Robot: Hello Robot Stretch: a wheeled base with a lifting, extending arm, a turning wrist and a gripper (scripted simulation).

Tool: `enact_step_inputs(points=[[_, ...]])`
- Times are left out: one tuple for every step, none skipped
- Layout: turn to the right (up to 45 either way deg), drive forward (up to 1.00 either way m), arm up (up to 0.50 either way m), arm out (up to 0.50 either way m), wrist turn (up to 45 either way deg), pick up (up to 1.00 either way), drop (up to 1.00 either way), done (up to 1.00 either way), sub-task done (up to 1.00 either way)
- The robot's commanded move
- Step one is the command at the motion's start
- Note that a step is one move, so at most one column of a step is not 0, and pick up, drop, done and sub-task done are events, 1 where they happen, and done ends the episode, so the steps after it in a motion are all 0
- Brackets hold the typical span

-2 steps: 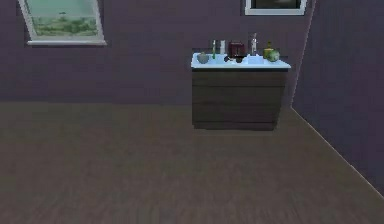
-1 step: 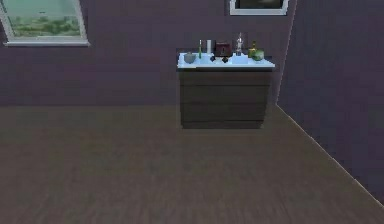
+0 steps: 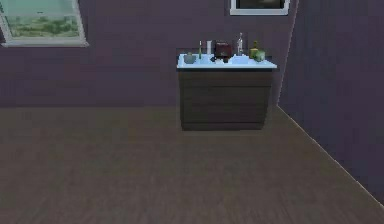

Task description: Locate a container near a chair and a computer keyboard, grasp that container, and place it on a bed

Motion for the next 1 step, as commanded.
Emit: enact_step_inputs(points=[[-42.0, 0.00, 0.00, 0.00, 0.0, 0.00, 0.00, 0.00, 0.00]])
